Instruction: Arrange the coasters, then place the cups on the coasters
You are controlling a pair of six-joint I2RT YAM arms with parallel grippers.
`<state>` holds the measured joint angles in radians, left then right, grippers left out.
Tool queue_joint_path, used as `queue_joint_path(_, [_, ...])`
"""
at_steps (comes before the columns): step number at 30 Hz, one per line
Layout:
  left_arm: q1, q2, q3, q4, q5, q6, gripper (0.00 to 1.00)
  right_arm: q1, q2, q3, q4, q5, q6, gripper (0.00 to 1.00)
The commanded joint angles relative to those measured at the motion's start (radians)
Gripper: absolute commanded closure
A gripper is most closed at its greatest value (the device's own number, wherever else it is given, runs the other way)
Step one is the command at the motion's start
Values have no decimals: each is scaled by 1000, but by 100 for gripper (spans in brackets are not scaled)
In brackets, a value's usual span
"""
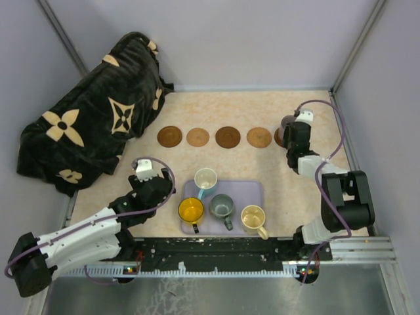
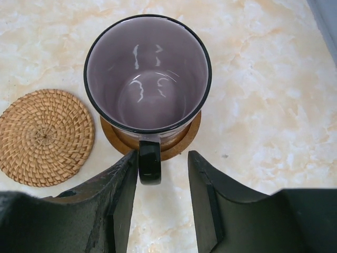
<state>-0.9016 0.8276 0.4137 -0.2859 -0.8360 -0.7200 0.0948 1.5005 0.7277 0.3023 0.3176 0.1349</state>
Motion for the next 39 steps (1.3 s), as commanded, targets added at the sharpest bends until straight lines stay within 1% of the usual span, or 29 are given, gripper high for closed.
queue_joint_path(1, [-3,-29,-10,-24,-18,-14,7,-10,-44,-15,32,37,11,57])
queue_joint_path(11, [-3,-40,-11,-40,-17,-27,7,-10,-63,-27,26,45,13,57])
queue_joint_path(16, [-2,-39,-12,-40,-13,-33,7,-11,-65,-30,25,15,19,56])
queue_joint_path(21, [-2,-40,-11,-39,-12,-34,7,-10,-79,-23,-18,-30,54,47])
queue_joint_path(29, [-3,-43,2,-43,-9,-18,7,-10,-242,-63,-106,-59,150,37])
queue_joint_path(31, [-3,-44,11,-50,-9,-15,7,-10,-286,-49,-155,-85,179,30])
queue_joint_path(33, [-2,-48,20,-60,-10,-11,7,-11,-318,-14,-213,-110,197,16])
queue_joint_path(34, [-3,-50,23,-66,-13,-9,7,-11,-326,8,-246,-109,211,12])
queue_joint_path(35, [-3,-54,27,-71,-13,-6,7,-11,-329,41,-292,-108,232,4])
queue_joint_path(36, [-3,-59,31,-77,-16,-2,7,-11,-328,72,-337,-113,227,2])
queue_joint_path(39, [-3,-79,41,-90,-14,3,7,-11,-333,137,-422,-174,193,1])
